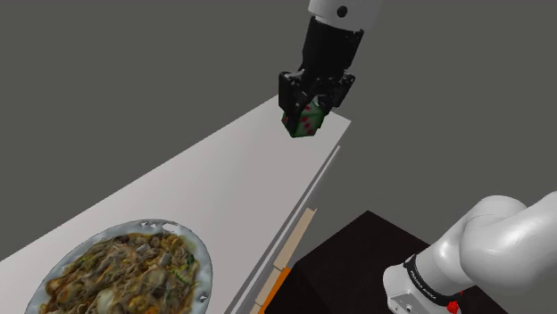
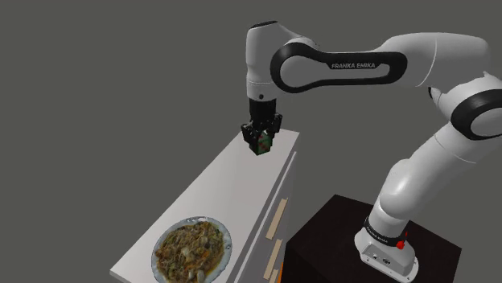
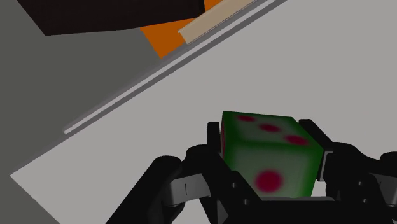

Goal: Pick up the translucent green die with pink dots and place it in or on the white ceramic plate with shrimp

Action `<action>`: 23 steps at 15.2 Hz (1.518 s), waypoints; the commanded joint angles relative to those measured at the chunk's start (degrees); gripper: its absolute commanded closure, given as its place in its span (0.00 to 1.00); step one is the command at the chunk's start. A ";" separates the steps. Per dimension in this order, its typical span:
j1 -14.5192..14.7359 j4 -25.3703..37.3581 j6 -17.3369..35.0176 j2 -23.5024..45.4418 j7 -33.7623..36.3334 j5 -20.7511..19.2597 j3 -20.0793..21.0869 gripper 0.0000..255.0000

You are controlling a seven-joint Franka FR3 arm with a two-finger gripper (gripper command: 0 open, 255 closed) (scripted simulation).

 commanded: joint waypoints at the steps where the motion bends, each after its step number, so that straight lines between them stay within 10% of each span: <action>1: 0.72 2.38 -0.22 2.00 3.36 -0.22 2.31 1.00; 14: 9.58 22.22 -1.74 23.50 28.02 -11.52 17.10 1.00; 23: 31.05 51.26 -11.74 47.51 42.45 -28.11 17.69 1.00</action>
